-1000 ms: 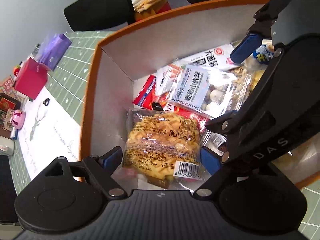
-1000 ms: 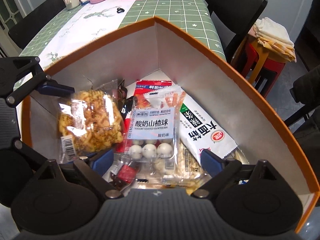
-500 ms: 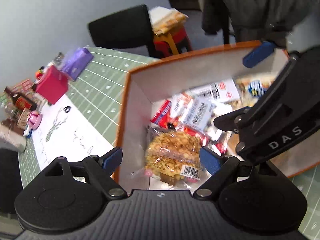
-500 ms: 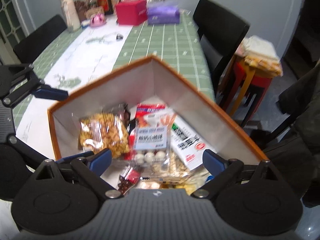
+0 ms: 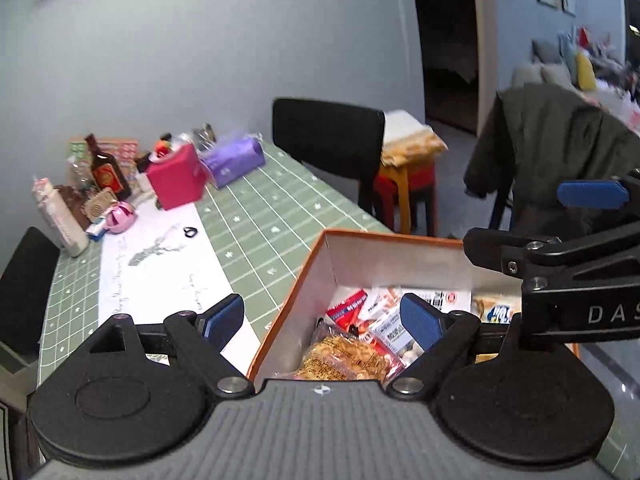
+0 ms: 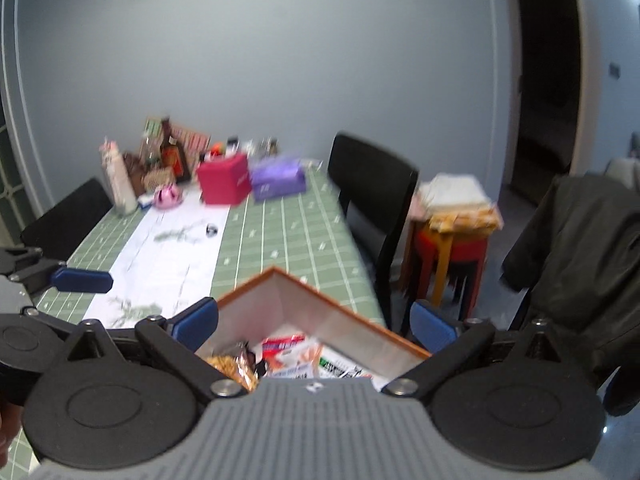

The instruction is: Organize snacks

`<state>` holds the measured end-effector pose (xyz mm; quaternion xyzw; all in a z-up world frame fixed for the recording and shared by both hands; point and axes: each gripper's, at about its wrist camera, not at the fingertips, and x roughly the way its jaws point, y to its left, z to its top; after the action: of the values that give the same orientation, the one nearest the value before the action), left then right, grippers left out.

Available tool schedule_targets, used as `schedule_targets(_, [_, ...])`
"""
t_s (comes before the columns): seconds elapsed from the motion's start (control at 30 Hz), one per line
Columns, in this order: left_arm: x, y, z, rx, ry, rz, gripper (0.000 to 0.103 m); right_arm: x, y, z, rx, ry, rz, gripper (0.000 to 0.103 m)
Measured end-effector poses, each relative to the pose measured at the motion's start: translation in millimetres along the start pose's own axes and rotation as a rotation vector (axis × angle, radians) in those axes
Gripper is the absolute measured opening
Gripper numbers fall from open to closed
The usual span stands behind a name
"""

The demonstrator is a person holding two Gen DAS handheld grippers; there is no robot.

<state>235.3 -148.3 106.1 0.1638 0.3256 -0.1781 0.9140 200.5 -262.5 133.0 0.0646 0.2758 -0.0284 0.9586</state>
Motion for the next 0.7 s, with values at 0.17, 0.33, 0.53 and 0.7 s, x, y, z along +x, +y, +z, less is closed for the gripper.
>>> schedule_targets(0.17, [-10.3,-6.6,-16.1,-0.072,-0.058,0.007,0.103,-20.0,-0.8,-19.5,0.06,-0.044,-0.049,0.1])
schedule_targets(0.33, [-6.6,-9.0,-36.6,-0.118,-0.024,-0.025,0.103,-31.1,-4.7,-49.1,0.074,-0.04,-0.092,0.1])
schedule_targets(0.53, [4.8,-3.4,-69.0,-0.2,0.051,-0.006,0.103,-37.1,-16.9,-87.8,0.117,0.031,-0.103,0.1])
schedule_targets(0.7, [7.0,-5.6,-89.7,-0.219,0.092,-0.008,0.103,-39.6,-15.4,-109.7,0.13,0.079,-0.103,0.1])
